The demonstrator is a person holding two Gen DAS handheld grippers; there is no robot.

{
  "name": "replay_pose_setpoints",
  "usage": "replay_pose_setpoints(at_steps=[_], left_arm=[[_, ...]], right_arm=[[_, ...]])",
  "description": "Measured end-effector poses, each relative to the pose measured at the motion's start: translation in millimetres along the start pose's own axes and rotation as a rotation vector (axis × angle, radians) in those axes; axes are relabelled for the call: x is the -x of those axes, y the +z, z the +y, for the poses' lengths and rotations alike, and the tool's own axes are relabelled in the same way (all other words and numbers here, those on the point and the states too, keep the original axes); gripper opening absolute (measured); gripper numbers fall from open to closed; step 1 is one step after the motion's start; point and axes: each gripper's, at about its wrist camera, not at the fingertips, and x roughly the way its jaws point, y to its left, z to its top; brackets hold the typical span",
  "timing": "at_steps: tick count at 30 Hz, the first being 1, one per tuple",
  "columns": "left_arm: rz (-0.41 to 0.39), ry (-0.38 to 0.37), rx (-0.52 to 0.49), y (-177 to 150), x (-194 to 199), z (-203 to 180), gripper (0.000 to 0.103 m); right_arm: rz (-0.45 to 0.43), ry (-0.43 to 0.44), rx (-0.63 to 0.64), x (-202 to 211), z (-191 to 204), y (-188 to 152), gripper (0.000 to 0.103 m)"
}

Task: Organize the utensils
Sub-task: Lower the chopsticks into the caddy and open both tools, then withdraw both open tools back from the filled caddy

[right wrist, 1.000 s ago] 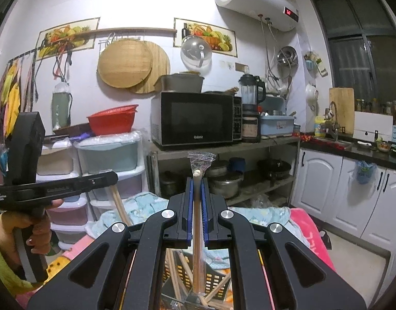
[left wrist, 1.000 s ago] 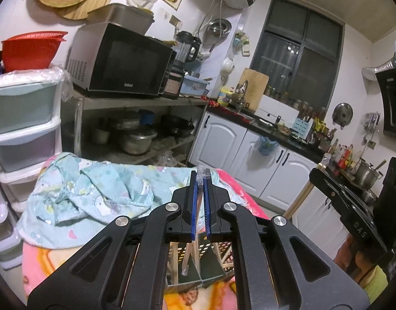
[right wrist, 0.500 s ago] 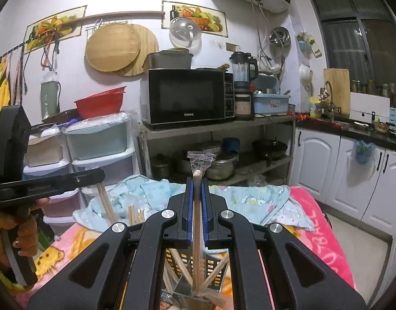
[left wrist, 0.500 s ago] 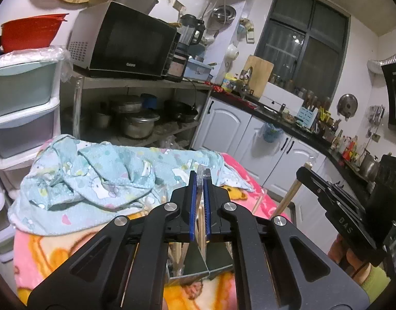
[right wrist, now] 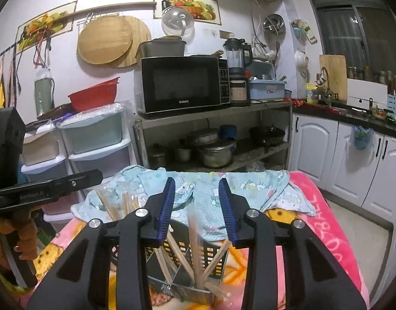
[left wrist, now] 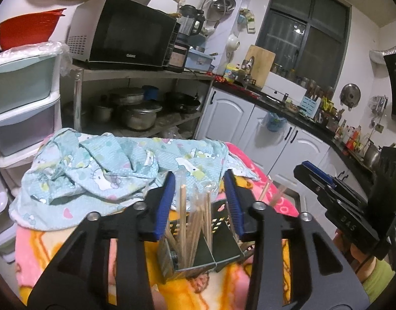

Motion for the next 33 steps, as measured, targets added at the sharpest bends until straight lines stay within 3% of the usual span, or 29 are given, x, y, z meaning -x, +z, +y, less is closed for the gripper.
replay_pose_setpoints(at_steps=[4,13,19,33], left_arm=[[0.000,0.011,0.011,2,6,2,0.049],[-0.020,0.043,0.034,7,27,3,0.091],[-0.031,0.105,0.035,5,42,2,0.092],[-0.004,0.107,0.025,-26,67,-6,0.092]], right_arm=[[0.005,-0.003,-0.012,8,-1,-1,0.046],[0.008,-0.002,-0.006,27,3,-3,0.060],[0.003,-0.005,0.004,44,8,-5,0.068],[-0.016,-0.020,0.044,77,24,-19,0.083]])
